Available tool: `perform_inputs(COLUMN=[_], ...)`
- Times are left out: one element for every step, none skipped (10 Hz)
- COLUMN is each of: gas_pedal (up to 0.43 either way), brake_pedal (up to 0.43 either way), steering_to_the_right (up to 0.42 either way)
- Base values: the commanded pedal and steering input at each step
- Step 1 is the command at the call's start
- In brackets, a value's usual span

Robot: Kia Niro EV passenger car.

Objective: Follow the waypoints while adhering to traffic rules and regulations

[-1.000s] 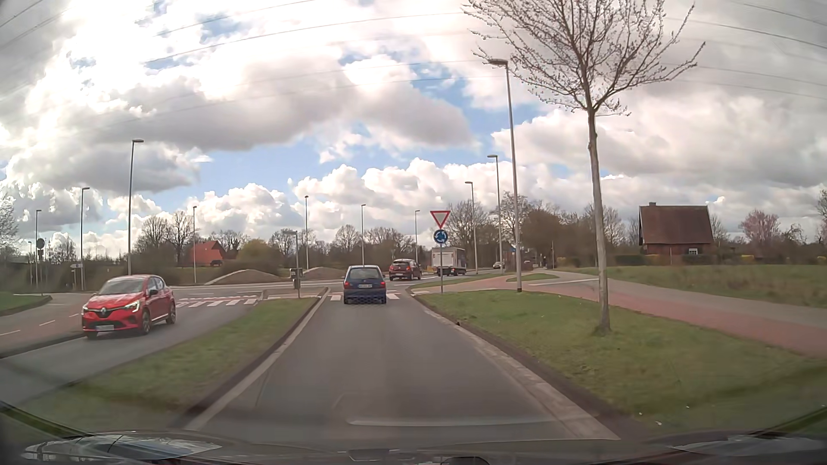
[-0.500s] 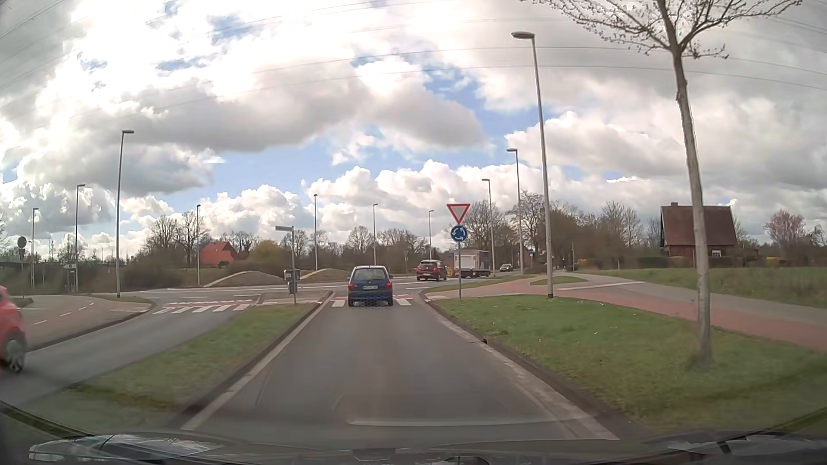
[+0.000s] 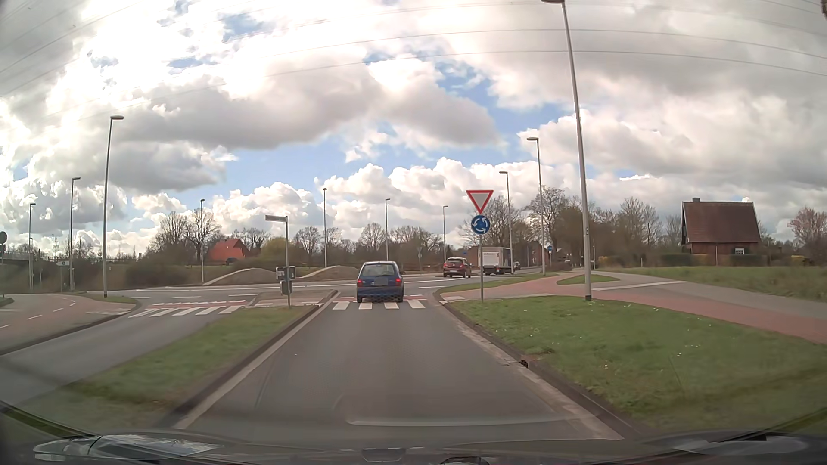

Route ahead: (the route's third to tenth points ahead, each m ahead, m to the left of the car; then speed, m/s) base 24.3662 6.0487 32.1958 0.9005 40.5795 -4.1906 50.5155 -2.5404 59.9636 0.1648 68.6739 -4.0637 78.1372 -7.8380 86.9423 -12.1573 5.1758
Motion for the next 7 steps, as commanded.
perform_inputs(gas_pedal=[0.047, 0.059, 0.059, 0.059, 0.067, 0.067, 0.067], brake_pedal=[0.0, 0.0, 0.0, 0.0, 0.0, 0.0, 0.0], steering_to_the_right=[-0.05, -0.052, -0.056, -0.059, -0.061, -0.061, -0.058])
